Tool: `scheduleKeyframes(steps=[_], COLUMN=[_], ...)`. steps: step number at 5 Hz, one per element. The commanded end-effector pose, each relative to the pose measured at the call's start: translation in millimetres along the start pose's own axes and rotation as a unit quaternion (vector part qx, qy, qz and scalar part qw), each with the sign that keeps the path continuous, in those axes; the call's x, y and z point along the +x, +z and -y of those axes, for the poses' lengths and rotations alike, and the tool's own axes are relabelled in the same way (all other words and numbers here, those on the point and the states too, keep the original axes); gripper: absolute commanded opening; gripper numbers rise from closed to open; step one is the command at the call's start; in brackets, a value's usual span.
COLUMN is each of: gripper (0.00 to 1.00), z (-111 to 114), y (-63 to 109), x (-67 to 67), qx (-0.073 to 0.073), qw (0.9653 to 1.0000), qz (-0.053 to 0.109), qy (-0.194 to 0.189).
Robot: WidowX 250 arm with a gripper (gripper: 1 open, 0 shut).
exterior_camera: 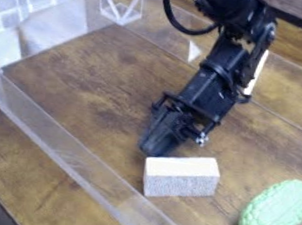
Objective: Remove the white object from inside the blue tray and put it on the table
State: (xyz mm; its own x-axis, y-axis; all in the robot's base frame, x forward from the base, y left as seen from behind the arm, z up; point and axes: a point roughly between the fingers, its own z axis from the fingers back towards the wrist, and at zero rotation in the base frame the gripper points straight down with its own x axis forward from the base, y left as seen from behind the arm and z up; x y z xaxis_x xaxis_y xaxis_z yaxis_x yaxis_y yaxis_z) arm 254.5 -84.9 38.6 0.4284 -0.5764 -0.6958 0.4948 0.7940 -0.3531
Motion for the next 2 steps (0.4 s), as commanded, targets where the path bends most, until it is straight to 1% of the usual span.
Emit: scheduleKeyframes(steps=[1,2], gripper=[1.00,1.00], z=[3.1,3.0], y=[10.0,7.1], x=[-4.0,0.2], qx=[0.009,0.008], qw=[0.9997,0.9997], qz=[0.024,0.025], qy=[0.000,-0.002])
